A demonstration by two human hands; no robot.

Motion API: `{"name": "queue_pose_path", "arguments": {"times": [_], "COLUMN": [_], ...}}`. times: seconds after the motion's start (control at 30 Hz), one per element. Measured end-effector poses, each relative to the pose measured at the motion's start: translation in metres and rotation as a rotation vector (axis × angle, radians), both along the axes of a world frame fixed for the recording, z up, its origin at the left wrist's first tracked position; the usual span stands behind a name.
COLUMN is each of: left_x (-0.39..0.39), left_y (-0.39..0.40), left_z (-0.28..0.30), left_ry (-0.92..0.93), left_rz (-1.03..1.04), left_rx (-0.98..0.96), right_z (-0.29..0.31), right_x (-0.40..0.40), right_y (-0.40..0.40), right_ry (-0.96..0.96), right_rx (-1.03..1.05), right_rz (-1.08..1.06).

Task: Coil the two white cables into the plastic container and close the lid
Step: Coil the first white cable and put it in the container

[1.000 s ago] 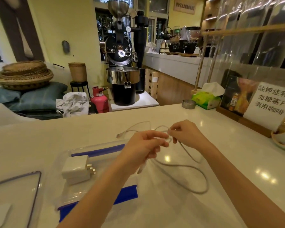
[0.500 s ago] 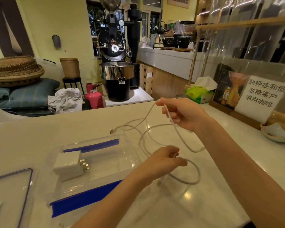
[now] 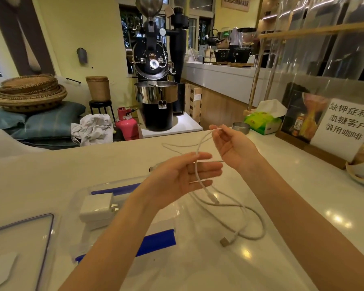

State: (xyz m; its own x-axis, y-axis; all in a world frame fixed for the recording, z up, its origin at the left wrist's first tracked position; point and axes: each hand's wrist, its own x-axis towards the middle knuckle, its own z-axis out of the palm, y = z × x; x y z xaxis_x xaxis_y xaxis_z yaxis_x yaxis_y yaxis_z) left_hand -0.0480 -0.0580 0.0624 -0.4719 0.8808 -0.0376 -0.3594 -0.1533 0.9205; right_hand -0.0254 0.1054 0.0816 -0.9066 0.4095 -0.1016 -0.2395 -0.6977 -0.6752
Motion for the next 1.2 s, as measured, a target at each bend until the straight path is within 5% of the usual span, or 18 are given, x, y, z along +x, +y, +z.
{"name": "queue_pose_path", "arguments": {"times": [0.1,0.23,0.33,0.57,0.8,0.97,1.2], "left_x": [-0.003,-0.007,-0.01,-0.016,-0.022,-0.019,-0.05], "left_y": [-0.005,-0.01,-0.015,-0.02,-0.037,-0.044,-0.051], "left_z": [0.007,0.015,0.019,0.024,0.03,0.044,0.053], "left_ry": [-0.129,-0.191,-0.182,-0.217,-0.277,-0.176,-0.052], "left_rz": [0.069,0.146,0.179,0.197,0.086,0.05,0.198], "left_rx": [0.119,0.233,0.246,0.295,0.21,0.193,0.231], "right_z": [-0.004,-0.016,-0.024,-0.032,-0.028,-0.028,-0.036], "right_x": [-0.007,-0.011,-0.018,-0.026,-0.048,-0.047,-0.012], "right_y": [-0.002,-0.003,-0.007,-0.043,-0.051,-0.054,-0.072], "right_ry": [-0.015,-0.412,-0.242,0.231,0.199,0.153,0.151], "right_rx": [-0.009,0.901,1.24,1.157,1.223,1.305,1.429], "right_rz": [-0.023,-0.099,-0.402,-0.038,-0.314,-0.319,0.278]}}
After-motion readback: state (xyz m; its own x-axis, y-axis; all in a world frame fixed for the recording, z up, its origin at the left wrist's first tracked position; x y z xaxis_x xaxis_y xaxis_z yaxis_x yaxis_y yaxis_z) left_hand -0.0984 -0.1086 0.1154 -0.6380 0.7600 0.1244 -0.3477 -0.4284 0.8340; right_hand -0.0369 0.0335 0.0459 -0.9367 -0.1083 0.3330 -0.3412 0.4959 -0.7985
